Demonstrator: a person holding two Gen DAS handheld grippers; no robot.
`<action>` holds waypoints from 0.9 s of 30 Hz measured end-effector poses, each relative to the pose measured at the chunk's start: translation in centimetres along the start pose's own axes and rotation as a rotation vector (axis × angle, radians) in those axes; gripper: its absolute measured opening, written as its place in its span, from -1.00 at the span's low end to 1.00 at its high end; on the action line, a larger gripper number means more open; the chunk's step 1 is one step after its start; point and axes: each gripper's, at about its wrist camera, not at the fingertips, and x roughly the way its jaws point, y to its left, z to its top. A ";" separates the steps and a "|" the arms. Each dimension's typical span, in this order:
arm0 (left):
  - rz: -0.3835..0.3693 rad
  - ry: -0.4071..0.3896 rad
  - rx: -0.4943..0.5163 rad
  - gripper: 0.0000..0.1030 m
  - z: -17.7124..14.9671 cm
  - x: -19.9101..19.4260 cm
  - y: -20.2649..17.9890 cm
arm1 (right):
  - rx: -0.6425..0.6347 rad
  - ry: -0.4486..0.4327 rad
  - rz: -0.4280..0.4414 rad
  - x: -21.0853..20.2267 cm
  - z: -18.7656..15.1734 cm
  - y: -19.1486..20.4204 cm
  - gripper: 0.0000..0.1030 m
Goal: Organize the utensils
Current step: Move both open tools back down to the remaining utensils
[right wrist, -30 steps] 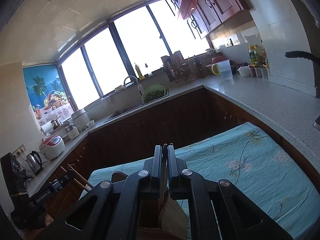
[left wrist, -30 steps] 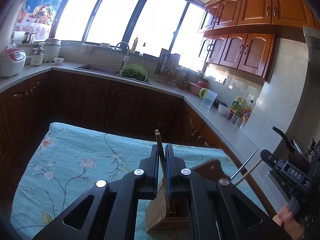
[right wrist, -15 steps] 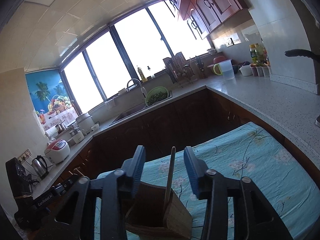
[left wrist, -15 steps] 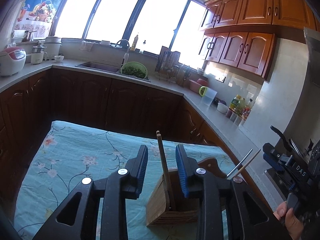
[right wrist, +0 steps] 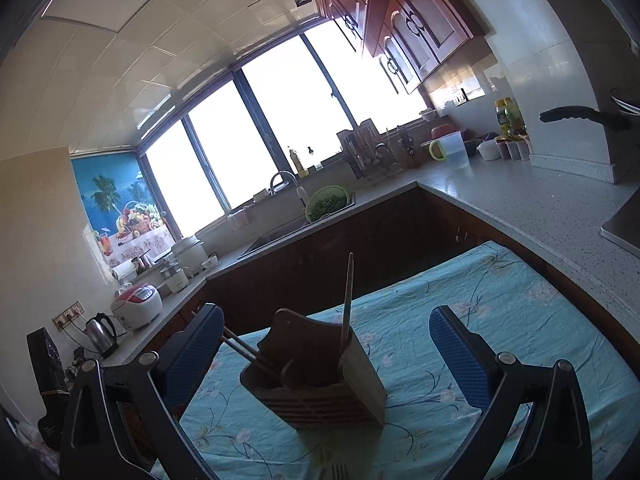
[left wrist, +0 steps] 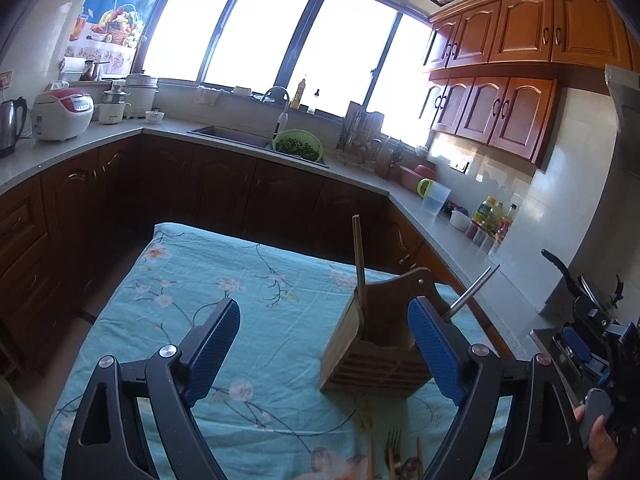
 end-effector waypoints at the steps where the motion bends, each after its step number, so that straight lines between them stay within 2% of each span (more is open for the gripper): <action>1: 0.004 0.007 0.009 0.68 -0.6 -0.7 0.0 | -0.004 0.012 -0.002 -0.6 -0.6 -0.1 1.00; 12: 0.039 0.119 0.007 0.68 -5.1 -6.4 1.1 | -0.022 0.107 -0.056 -6.0 -6.1 -1.2 1.00; 20: 0.080 0.234 -0.001 0.68 -7.7 -7.2 2.4 | -0.012 0.174 -0.074 -7.5 -9.8 -1.9 1.00; 27: 0.099 0.307 0.010 0.66 -9.3 -6.8 1.9 | -0.027 0.225 -0.093 -7.4 -11.8 -2.2 1.00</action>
